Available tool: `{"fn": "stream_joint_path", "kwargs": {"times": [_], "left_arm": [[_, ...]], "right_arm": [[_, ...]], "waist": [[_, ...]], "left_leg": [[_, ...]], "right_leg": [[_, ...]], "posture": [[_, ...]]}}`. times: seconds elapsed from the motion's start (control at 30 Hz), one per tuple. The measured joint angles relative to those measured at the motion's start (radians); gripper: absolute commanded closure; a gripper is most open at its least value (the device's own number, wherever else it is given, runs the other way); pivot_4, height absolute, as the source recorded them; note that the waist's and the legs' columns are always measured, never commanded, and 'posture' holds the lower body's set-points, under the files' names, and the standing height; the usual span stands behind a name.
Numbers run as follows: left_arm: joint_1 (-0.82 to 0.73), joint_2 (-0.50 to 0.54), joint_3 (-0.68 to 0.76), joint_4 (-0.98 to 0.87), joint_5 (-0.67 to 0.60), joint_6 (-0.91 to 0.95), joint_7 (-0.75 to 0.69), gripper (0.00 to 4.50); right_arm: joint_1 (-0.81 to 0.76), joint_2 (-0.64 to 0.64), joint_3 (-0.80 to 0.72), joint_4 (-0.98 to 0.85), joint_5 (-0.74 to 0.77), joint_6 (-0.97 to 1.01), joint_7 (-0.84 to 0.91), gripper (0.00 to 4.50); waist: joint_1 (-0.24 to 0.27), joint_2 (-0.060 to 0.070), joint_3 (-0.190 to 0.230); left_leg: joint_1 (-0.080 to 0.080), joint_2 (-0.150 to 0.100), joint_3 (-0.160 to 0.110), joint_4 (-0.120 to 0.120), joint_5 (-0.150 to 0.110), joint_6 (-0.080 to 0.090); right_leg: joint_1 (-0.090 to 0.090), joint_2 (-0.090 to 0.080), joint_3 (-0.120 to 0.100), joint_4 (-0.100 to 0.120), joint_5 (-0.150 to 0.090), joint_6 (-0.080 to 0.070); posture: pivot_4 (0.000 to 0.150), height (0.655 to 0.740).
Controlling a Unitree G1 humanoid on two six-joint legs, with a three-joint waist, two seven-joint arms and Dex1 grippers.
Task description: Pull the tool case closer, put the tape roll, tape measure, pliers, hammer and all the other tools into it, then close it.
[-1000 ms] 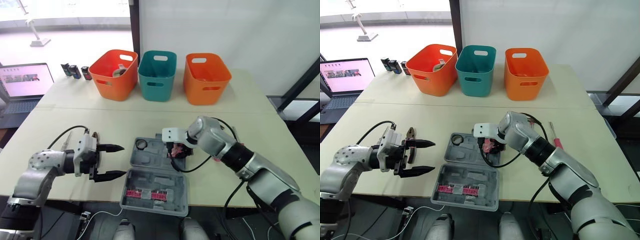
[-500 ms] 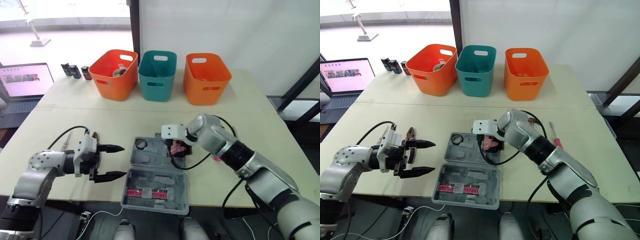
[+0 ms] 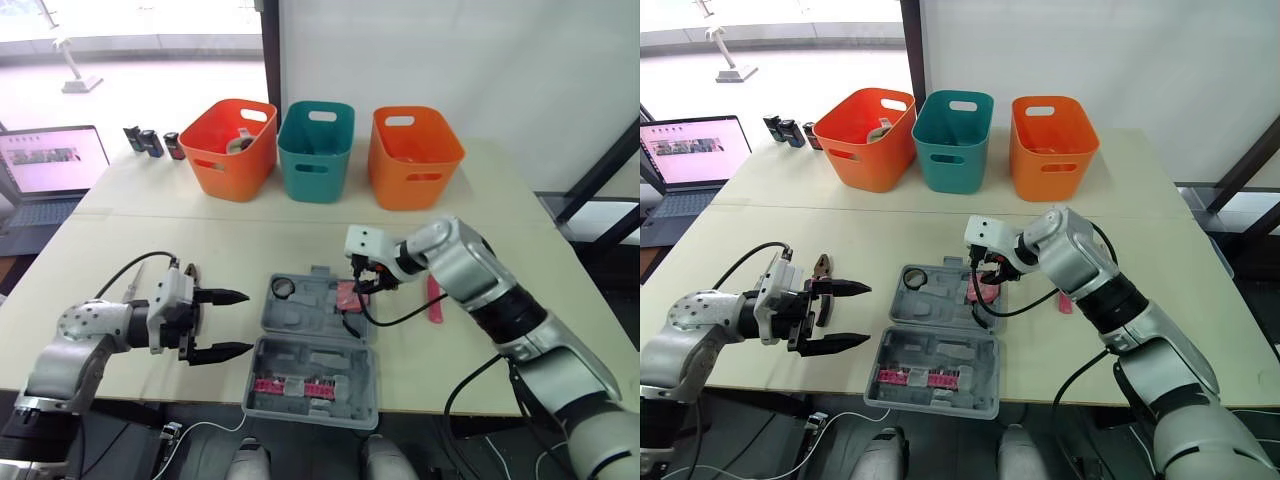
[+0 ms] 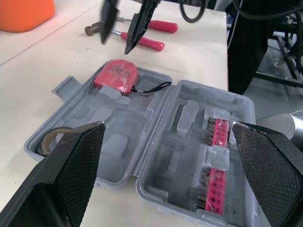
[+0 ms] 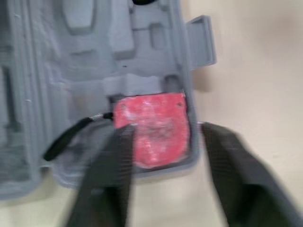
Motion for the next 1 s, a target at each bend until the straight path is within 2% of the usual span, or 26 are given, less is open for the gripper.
{"fn": "stream_joint_path", "kwargs": {"times": [0.2,0.33,0.47,0.63,1.0], "left_arm": [[0.002,0.001,0.001,0.001,0.0,0.001,0.002,0.0],[0.006,0.001,0.002,0.0,0.0,0.001,0.005,0.0],[0.009,0.001,0.002,-0.002,0.0,0.002,0.007,0.0],[0.009,0.001,0.002,-0.003,0.0,0.015,0.008,0.0],[0.008,0.001,0.002,-0.021,0.0,0.018,0.017,0.0]], "right_arm": [[0.142,-0.005,-0.143,-0.071,0.09,-0.055,-0.074,2.83],[0.316,0.005,-0.241,-0.087,0.146,-0.28,-0.144,2.83],[0.42,0.064,-0.307,-0.051,0.198,-0.385,-0.222,2.83],[0.444,0.093,-0.314,-0.019,0.212,-0.454,-0.263,2.83],[0.402,0.124,-0.265,0.085,0.208,-0.395,-0.316,2.83]], "waist": [[0.004,0.0,0.0],[0.003,0.0,0.0],[-0.006,0.0,0.0],[-0.017,0.0,0.0],[-0.024,-0.001,0.0]], "left_leg": [[0.0,0.0,0.0,0.0,0.0,0.0],[0.0,0.0,0.0,0.0,0.0,0.0],[0.0,0.0,0.0,0.0,0.0,0.0],[0.0,0.0,0.0,0.0,0.0,0.0],[0.002,0.0,0.0,0.0,0.0,0.0]], "right_leg": [[0.001,0.0,0.0,-0.001,0.0,0.0],[0.001,0.0,0.0,-0.001,0.0,0.0],[0.001,0.0,0.0,-0.001,0.0,0.0],[0.001,0.0,0.0,-0.001,0.0,0.0],[0.003,0.0,0.0,-0.001,-0.001,-0.003]], "posture": [[0.15,0.74],[0.15,0.74],[0.15,0.74],[0.15,0.74],[0.15,0.74]]}}
